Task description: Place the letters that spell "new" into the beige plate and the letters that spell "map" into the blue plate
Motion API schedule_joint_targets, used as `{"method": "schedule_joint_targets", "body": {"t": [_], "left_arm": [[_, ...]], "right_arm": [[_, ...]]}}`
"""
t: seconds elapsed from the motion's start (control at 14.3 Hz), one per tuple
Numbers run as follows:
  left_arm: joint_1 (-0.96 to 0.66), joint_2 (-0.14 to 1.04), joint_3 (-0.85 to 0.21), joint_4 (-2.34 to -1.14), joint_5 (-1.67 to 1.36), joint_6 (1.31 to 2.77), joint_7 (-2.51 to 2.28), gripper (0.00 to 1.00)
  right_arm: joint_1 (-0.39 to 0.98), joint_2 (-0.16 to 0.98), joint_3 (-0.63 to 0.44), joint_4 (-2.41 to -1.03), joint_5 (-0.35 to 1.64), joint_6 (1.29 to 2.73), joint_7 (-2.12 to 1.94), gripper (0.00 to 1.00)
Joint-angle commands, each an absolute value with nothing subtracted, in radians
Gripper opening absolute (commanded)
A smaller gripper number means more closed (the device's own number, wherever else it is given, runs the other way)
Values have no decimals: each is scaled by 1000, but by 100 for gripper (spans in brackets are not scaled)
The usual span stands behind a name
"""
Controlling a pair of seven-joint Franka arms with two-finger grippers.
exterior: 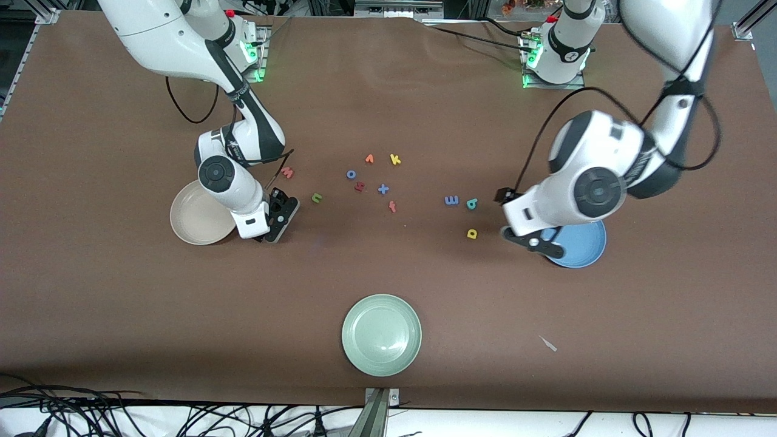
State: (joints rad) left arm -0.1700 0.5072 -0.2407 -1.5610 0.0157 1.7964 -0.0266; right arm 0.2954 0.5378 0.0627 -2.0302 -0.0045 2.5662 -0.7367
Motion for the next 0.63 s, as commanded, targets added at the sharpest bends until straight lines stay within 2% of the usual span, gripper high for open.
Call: {"method": "schedule_joint_targets", "body": {"t": [0.0, 0.21, 0.35, 0.56], "left_arm": [[-235, 589, -232, -1517, 29, 1838, -67, 100], [-288, 649, -232, -1528, 141, 1922, -112, 100], [-302, 681, -235, -1525, 199, 1940, -208, 100], [-287, 712, -236, -1535, 187, 2040, -226, 100]], "right_arm": [[291, 560, 64, -2002, -11, 2572, -769, 74], [291, 568, 64, -1996, -11, 2572, -779, 69], [290, 574, 64, -1993, -11, 2574, -799, 59], [290, 575, 64, -1993, -11, 2574, -804, 39]]}}
